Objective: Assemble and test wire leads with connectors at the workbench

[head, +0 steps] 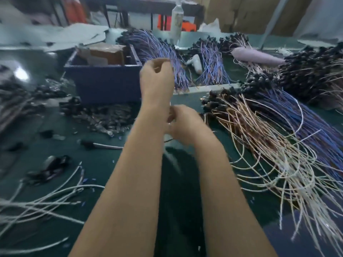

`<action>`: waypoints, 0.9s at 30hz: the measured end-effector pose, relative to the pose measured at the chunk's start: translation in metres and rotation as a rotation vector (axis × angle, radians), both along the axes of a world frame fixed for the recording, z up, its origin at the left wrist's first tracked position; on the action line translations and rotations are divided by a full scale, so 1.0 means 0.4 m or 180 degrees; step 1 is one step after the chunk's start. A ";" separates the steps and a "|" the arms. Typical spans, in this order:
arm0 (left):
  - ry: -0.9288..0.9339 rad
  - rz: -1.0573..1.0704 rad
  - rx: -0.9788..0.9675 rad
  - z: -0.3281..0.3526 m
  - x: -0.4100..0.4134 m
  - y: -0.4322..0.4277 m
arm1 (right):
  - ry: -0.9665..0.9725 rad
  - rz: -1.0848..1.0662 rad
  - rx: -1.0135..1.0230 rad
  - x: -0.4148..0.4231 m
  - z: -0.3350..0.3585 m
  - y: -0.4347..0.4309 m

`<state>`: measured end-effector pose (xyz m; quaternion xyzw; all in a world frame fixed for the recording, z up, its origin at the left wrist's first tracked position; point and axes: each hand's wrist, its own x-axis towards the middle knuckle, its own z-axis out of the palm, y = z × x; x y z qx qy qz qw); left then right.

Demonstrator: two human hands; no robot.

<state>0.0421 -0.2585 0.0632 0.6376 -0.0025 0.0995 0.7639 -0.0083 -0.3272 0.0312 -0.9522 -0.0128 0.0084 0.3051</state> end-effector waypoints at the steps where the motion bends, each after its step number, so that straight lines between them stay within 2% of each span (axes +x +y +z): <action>1: 0.0002 0.0130 -0.0070 0.001 0.004 0.048 | 0.0151 0.0300 -0.0097 0.012 -0.013 0.049; 4: 0.0127 0.0521 -0.0130 -0.008 0.009 0.176 | 0.0485 0.0901 -0.0702 0.046 -0.058 0.176; 6: 0.0182 0.0711 -0.0084 -0.018 0.006 0.244 | 0.0667 0.0950 -0.1037 0.067 -0.081 0.225; 7: 0.0127 0.0807 0.0163 -0.023 0.007 0.275 | 0.0676 0.0938 -0.1138 0.075 -0.085 0.241; 9: -0.0029 0.0878 0.1370 -0.026 0.010 0.323 | 0.0596 0.0989 -0.1231 0.083 -0.077 0.256; 11: 0.0039 0.0581 0.2633 -0.027 0.009 0.355 | 0.0478 0.1046 -0.1049 0.092 -0.052 0.262; 12: 0.0149 0.0288 0.3049 -0.029 0.008 0.362 | 0.0339 0.1050 -0.0902 0.096 -0.035 0.264; 14: 0.0374 -0.0326 0.3462 -0.043 0.004 0.369 | -0.0092 0.0954 -0.0509 0.109 -0.008 0.259; 16: 0.0480 -0.0718 0.3483 -0.060 0.000 0.372 | -0.0431 0.0709 -0.0157 0.124 0.012 0.249; 18: 0.0345 -0.0783 0.3343 -0.066 -0.001 0.375 | -0.0654 0.0530 -0.0007 0.137 0.022 0.238; 20: 0.0074 -0.0638 0.3142 -0.063 0.003 0.379 | -0.0986 0.0194 0.0128 0.144 0.021 0.231; 23: -0.0017 -0.0277 0.2471 -0.062 0.009 0.384 | -0.2045 -0.0929 0.0370 0.145 0.026 0.209; 24: 0.0013 -0.0142 0.2201 -0.062 0.011 0.385 | -0.2194 -0.1189 0.0418 0.145 0.028 0.196; 25: 0.0018 -0.0054 0.1939 -0.060 0.012 0.382 | -0.2043 -0.1257 0.0454 0.146 0.030 0.182; 27: -0.0054 -0.0063 0.1554 -0.050 0.010 0.371 | -0.1183 -0.0957 0.0894 0.149 0.035 0.172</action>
